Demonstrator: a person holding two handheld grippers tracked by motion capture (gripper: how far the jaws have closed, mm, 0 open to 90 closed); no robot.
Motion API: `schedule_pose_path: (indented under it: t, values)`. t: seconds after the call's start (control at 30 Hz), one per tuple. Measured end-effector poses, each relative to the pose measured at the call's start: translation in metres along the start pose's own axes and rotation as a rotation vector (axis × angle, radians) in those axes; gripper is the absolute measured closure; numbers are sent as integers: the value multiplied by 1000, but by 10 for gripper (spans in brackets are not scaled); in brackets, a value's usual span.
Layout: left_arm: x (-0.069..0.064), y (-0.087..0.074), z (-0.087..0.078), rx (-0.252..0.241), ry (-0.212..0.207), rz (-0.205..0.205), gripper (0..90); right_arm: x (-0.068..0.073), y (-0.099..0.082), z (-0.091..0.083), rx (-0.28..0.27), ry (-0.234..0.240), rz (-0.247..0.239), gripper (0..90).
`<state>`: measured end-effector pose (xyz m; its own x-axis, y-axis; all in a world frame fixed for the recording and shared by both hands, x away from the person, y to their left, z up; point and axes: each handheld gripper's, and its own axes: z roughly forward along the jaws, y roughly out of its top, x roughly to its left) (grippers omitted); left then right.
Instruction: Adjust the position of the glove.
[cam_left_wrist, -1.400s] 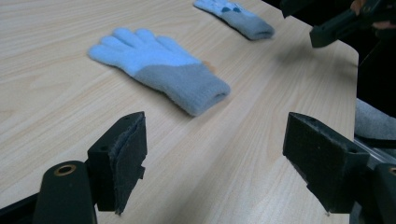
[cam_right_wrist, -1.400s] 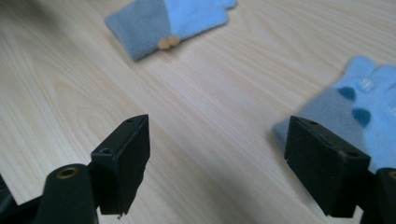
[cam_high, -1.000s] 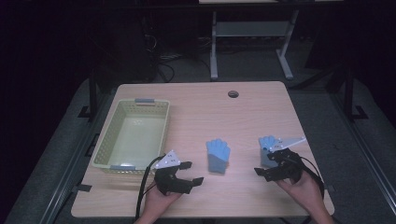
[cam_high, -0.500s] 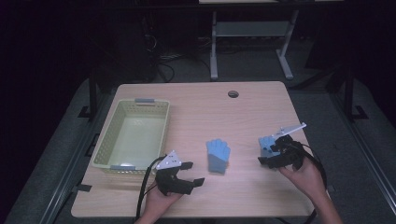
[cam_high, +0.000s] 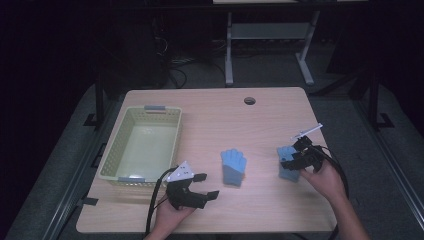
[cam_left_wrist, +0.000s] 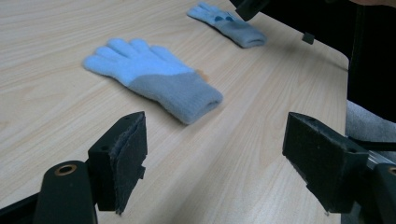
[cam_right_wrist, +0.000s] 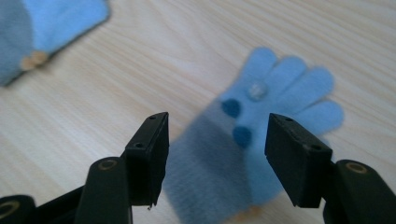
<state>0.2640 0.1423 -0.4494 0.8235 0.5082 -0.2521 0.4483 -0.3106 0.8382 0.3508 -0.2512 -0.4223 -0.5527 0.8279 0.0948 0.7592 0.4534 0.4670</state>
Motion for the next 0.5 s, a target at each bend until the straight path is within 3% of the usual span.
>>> schedule_pose_path:
  t: [0.03, 0.23, 0.5]
  values:
    - [0, 0, 0, 4, -2, -1, 217, -5, 0, 2, 19, -3, 20, 416]
    - [1, 0, -1, 0, -3, -8, 217, -12, -1, 10, 63, -20, 36, 453]
    - [0, 0, 1, 0, -4, -1, 219, -13, -5, 20, 121, -57, 18, 550]
